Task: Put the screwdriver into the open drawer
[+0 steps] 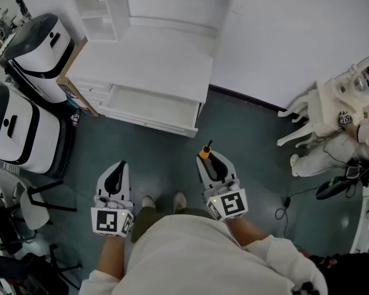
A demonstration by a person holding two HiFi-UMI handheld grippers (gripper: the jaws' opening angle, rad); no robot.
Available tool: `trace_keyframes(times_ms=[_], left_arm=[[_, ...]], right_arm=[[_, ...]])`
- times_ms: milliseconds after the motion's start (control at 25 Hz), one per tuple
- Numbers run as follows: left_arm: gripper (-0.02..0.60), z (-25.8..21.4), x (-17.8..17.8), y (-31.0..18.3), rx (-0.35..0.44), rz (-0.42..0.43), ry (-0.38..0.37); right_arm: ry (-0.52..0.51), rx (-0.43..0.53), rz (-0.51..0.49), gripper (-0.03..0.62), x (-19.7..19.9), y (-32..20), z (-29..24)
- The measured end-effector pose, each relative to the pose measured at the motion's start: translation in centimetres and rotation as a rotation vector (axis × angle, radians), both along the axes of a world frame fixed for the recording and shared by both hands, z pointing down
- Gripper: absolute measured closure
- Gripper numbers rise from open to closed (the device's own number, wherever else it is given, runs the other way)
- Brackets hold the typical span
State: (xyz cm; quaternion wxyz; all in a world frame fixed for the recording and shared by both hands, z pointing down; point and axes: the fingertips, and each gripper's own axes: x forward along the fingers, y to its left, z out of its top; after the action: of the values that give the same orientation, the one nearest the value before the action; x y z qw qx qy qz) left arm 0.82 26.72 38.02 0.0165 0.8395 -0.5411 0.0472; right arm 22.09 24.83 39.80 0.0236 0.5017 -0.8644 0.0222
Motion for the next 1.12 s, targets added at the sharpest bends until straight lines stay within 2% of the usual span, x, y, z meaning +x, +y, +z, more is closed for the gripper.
trace_keyframes(times_ms=[240, 520, 1120], left_arm=[[0.577, -0.4, 0.9, 0.1, 0.009, -0.017, -0.013], [0.577, 0.5, 0.3, 0.1, -0.013, -0.052, -0.008], [0.577, 0.8, -2.7, -6.0, -0.008, -0.027, 0.001]], right_arm=[[0.003, -0.003, -0.019, 0.479, 1.0, -0.1, 0.2], [0.008, -0.008, -0.044, 0.479, 0.8, -0.7, 0.4], [0.026, -0.011, -0.015, 0.479, -2.0, -5.8, 0.4]])
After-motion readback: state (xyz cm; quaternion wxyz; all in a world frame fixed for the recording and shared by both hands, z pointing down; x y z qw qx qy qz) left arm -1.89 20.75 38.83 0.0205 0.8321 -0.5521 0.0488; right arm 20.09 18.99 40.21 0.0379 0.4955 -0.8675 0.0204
